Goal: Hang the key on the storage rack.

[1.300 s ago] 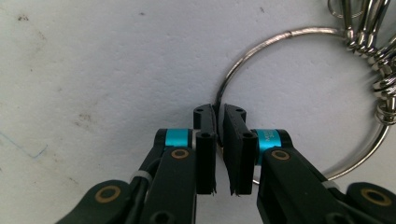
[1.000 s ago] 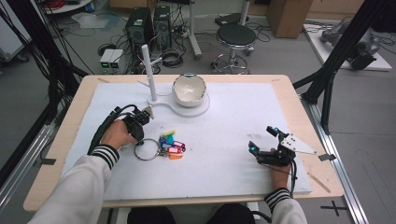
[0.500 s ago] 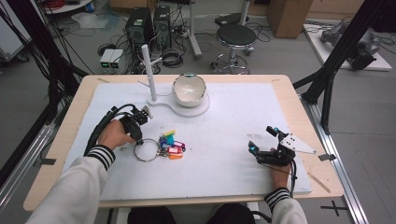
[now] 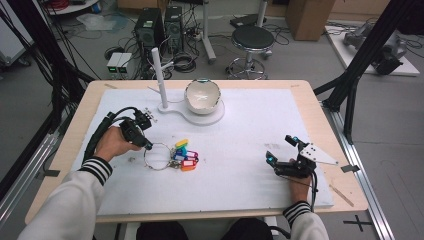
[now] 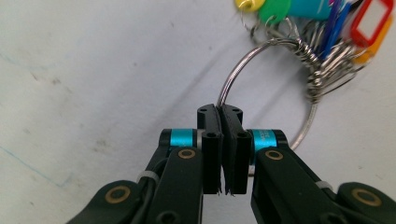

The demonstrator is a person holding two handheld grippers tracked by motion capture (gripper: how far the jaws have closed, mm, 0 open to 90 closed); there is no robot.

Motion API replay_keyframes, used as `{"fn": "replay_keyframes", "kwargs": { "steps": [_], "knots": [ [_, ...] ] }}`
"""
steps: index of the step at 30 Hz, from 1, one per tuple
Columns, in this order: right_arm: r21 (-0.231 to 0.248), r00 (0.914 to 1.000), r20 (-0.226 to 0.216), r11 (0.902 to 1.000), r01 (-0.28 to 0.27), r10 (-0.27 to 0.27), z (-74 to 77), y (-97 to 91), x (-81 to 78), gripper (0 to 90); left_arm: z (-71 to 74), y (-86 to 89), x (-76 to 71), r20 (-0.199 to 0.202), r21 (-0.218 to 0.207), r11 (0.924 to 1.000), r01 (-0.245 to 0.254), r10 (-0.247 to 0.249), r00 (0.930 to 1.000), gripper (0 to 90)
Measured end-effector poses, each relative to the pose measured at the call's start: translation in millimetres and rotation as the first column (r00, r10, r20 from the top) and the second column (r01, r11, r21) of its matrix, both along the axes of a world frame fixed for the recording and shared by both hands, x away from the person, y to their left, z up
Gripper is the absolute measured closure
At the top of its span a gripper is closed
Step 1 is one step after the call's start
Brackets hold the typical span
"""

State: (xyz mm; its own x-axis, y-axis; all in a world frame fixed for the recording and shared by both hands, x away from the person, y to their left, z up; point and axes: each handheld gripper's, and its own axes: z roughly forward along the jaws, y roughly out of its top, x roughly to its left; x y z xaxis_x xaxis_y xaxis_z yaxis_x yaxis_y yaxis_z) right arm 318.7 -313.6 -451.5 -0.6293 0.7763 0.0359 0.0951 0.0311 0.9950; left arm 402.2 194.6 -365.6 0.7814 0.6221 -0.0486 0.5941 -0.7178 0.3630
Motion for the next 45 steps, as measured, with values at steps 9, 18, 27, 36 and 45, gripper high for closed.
{"fn": "replay_keyframes", "kwargs": {
  "steps": [9,18,27,36,45],
  "knots": [
    [0.001,1.0,-0.003,1.0,-0.001,0.001,0.0,0.1,-0.3,0.9,20.2,11.1,-4.4,0.11,-0.158,0.9858,0.059,-0.042,0.9931,87.3],
    [-0.009,1.0,0.004,1.0,0.0,0.0,0.0,0.7,-0.3,0.9,37.4,18.6,-9.6,0.253,-0.244,0.9653,0.093,-0.03,0.967,87.5],
    [-0.008,1.0,0.003,1.0,0.002,-0.002,0.1,0.5,-0.3,0.9,59.6,21.0,-7.6,0.394,-0.312,0.9376,0.153,-0.019,0.919,87.5],
    [-0.011,1.0,0.005,0.9999,0.001,-0.001,0.0,0.8,-0.2,0.9,73.7,25.8,2.4,0.477,-0.411,0.9014,0.136,0.086,0.8749,87.5],
    [-0.009,1.0,0.003,1.0,0.003,-0.003,0.1,0.4,-0.2,0.9,71.3,34.1,20.9,0.483,-0.487,0.8713,0.065,0.207,0.8507,87.5]
  ]
}}
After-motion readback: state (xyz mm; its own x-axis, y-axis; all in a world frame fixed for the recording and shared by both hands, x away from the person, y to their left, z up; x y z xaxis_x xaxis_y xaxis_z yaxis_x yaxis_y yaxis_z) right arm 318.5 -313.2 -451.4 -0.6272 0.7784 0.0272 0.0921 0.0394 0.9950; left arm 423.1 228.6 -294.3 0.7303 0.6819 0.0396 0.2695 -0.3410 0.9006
